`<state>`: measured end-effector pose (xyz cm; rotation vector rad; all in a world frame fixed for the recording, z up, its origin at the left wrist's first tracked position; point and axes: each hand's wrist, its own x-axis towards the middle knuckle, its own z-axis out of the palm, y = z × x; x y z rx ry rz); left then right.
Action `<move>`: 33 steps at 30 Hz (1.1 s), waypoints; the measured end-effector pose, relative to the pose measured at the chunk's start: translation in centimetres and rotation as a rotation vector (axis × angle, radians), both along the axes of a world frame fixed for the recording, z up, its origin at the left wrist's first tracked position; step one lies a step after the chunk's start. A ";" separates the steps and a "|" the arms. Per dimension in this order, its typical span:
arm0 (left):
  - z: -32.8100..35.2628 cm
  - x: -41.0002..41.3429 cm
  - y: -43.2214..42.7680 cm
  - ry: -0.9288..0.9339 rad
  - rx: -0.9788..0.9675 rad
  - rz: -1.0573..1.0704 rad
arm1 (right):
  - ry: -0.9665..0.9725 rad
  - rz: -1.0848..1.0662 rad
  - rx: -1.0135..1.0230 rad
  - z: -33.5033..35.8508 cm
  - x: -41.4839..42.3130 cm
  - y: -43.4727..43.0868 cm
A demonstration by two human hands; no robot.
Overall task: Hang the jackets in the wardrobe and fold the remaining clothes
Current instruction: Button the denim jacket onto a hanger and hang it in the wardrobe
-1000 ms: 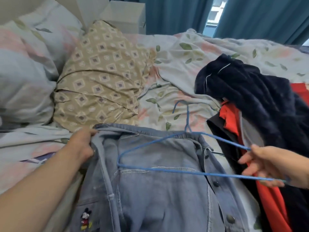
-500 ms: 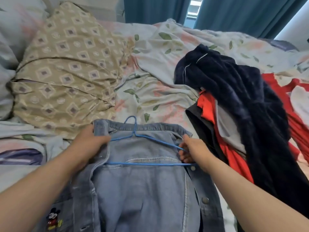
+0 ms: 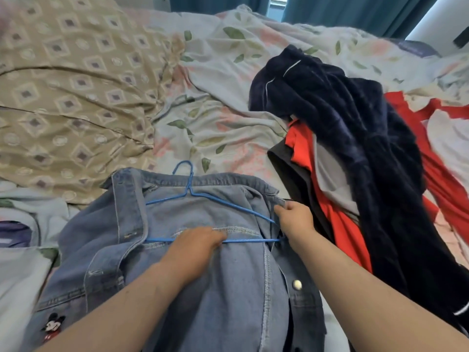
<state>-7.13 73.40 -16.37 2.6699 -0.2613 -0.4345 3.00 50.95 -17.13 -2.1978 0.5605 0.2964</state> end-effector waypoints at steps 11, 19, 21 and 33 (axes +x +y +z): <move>-0.7 -0.1 0.5 0.024 0.015 0.022 | -0.077 0.113 0.069 9.1 3.7 -0.8; 0.3 -1.7 0.4 -0.103 0.009 0.033 | 0.184 0.184 0.395 3.8 -2.2 7.7; 1.9 -4.3 1.8 -0.226 -0.013 0.044 | 0.154 0.263 0.401 3.5 -3.7 7.3; 4.7 -27.4 2.0 0.336 0.215 0.874 | -0.051 0.162 -0.316 5.3 -27.3 -1.6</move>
